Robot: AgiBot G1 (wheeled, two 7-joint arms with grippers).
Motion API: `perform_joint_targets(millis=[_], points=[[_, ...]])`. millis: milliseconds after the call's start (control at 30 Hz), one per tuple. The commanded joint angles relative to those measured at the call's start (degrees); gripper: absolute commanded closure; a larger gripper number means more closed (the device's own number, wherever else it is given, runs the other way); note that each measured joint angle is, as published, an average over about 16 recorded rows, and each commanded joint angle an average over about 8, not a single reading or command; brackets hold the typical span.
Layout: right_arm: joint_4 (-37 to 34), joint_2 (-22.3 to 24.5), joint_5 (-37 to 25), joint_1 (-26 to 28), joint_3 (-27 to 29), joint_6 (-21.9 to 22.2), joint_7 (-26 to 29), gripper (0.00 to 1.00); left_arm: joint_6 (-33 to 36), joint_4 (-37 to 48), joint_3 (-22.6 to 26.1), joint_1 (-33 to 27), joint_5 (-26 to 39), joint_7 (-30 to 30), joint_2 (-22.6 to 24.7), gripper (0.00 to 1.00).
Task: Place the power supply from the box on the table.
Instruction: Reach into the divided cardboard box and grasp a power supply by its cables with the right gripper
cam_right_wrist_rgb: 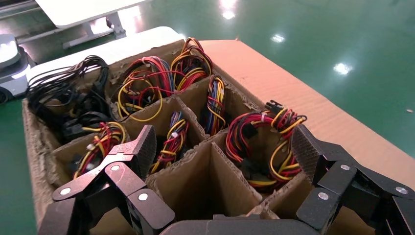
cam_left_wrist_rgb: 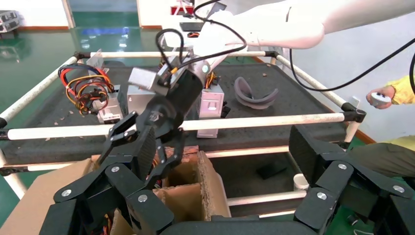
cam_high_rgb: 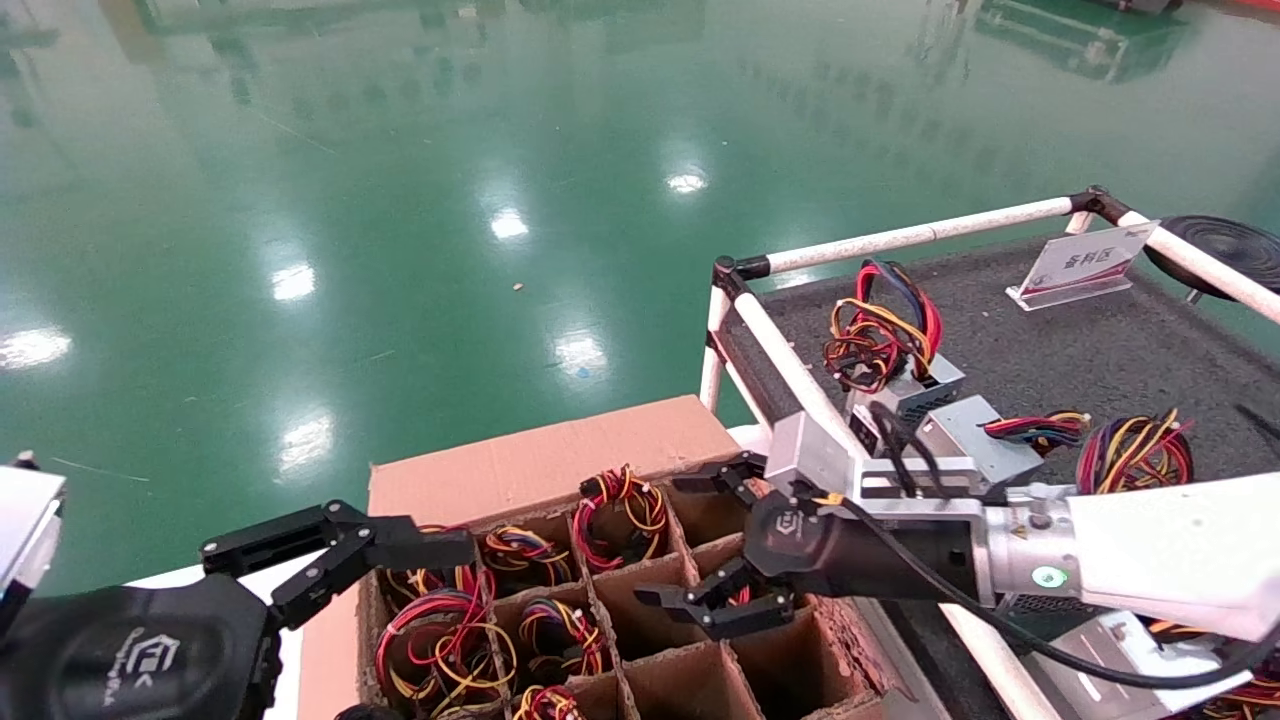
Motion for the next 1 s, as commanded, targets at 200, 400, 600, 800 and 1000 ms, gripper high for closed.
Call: perform_joint_targets(millis=[200, 400, 600, 800, 1000], points=[[-8.31, -4.29, -1.61, 2.43, -0.82, 2.42, -4.64, 0.0, -0.01, 0.0, 0.03, -0.01, -0.02, 0.01, -0.01, 0.0], [-13.95, -7.17, -2.46, 4.3, -1.14, 5.31, -7.58, 0.0, -0.02, 0.0, 0.05, -0.01, -0.04, 0.03, -0.02, 0.0], [-18.03, -9.36, -2.59, 5.96, -1.09, 7.59, -9.54, 0.0, -0.03, 0.0, 0.08, -0.02, -0.05, 0.04, -0.03, 0.0], [-20.92, -11.1, -2.71, 6.78, -1.1, 9.81, -11.01, 0.0, -0.04, 0.0, 0.1, -0.02, -0.07, 0.05, -0.04, 0.0], [-22.75, -12.49, -2.68, 7.1, -1.05, 11.29, -11.93, 0.55, -0.05, 0.0, 0.13, -0.03, -0.09, 0.06, -0.05, 0.0]])
